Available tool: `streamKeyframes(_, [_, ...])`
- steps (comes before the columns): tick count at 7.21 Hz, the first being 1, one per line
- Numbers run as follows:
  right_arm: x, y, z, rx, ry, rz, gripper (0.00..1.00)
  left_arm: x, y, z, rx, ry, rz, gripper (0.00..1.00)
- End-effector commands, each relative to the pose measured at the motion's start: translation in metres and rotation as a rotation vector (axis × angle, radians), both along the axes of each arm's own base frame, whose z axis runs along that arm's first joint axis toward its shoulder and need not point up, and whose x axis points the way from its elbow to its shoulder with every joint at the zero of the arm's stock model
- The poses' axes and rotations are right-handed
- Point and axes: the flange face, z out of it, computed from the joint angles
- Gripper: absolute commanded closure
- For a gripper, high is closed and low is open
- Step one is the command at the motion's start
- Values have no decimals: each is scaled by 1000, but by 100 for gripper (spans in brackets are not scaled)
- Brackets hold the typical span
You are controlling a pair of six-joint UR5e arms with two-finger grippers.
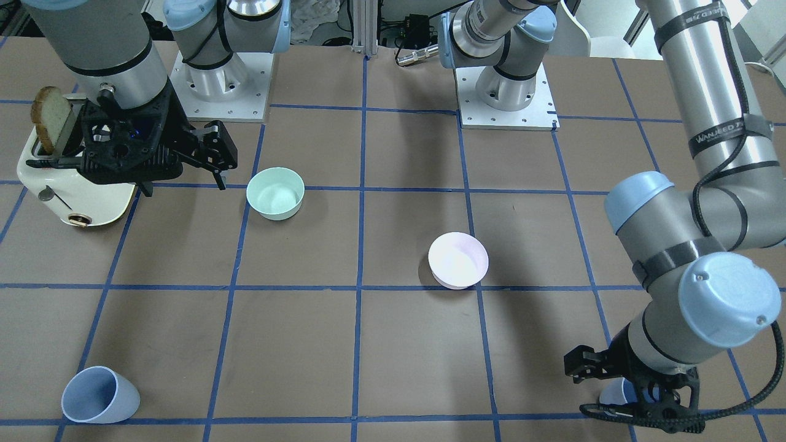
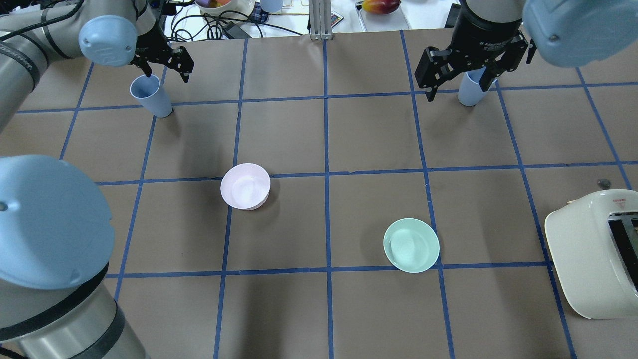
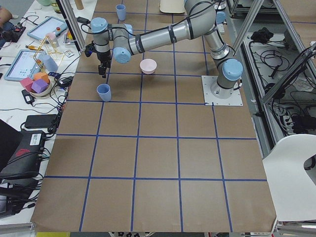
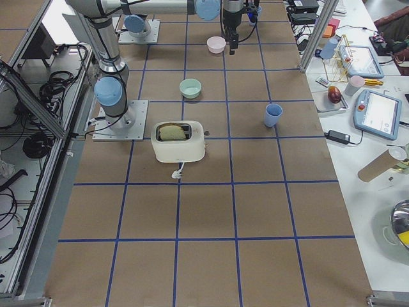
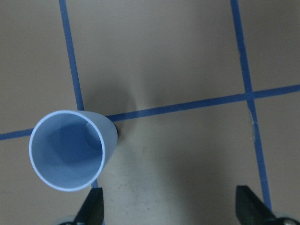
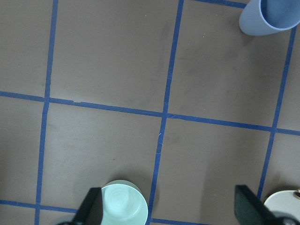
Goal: Stack blue cups with both arms
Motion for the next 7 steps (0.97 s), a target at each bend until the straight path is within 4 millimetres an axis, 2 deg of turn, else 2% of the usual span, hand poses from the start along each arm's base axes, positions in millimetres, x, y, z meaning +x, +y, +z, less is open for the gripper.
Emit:
streamKeyframes(1, [0, 0, -1, 3, 1, 1, 0, 5, -10, -23, 22, -28, 1, 0])
streamKeyframes(3, [0, 1, -4, 9, 1, -1, 0, 20, -9, -39, 62, -78, 30, 0])
streamKeyframes(4, [0, 1, -4, 9, 1, -1, 0, 20, -9, -41, 64, -81, 29, 18])
streamKeyframes(6, [0, 1, -7, 15, -1, -2, 0, 20, -9, -42, 66, -79, 18, 88])
streamKeyframes(7, [0, 1, -7, 15, -4, -2, 0, 20, -8, -43, 66, -80, 17, 100])
